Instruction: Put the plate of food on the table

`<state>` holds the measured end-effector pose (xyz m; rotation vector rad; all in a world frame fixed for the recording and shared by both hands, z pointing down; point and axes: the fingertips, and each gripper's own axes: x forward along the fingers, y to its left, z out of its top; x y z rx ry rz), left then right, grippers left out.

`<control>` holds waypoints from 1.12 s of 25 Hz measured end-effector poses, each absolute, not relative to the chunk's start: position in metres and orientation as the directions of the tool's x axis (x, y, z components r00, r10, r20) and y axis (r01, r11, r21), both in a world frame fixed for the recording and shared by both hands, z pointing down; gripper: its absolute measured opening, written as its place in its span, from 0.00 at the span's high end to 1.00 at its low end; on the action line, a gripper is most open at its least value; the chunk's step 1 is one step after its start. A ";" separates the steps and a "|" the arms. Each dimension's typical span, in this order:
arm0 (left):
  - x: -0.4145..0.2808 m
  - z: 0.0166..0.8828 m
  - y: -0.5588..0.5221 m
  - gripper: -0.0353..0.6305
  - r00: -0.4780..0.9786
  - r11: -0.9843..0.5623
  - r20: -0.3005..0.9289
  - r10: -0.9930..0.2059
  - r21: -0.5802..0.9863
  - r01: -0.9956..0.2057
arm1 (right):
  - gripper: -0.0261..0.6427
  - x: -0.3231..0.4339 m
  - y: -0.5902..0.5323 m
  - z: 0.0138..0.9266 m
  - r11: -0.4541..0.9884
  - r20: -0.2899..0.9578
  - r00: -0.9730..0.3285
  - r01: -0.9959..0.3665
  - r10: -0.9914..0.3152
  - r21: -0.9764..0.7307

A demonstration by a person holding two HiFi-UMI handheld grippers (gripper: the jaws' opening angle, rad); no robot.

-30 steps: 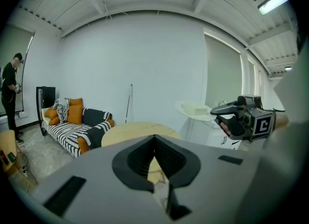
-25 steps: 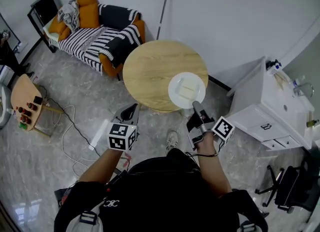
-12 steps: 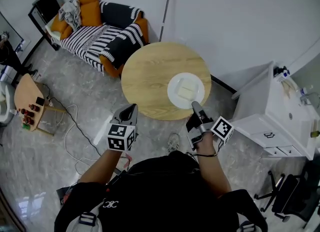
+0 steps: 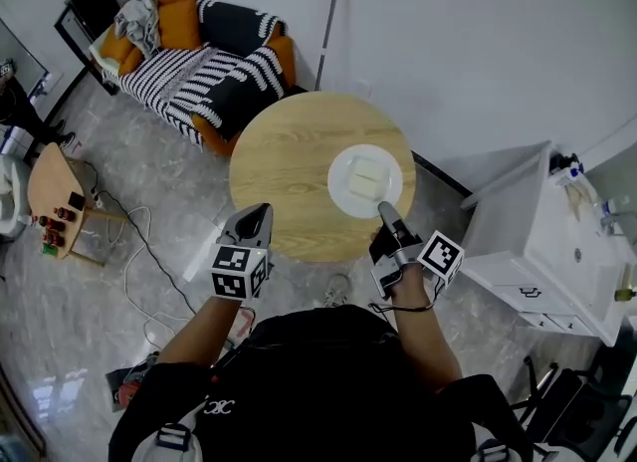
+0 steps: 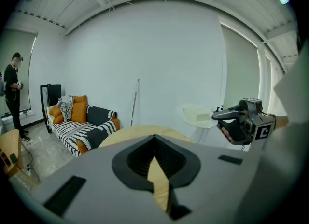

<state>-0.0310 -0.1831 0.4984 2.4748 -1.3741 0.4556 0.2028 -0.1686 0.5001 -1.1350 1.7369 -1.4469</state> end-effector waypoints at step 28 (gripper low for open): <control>-0.014 0.509 -0.238 0.94 0.472 -0.474 0.423 -0.774 0.109 -0.874 | 0.93 0.219 -0.243 0.528 0.052 0.097 -0.527 -0.260 -0.844 -0.964</control>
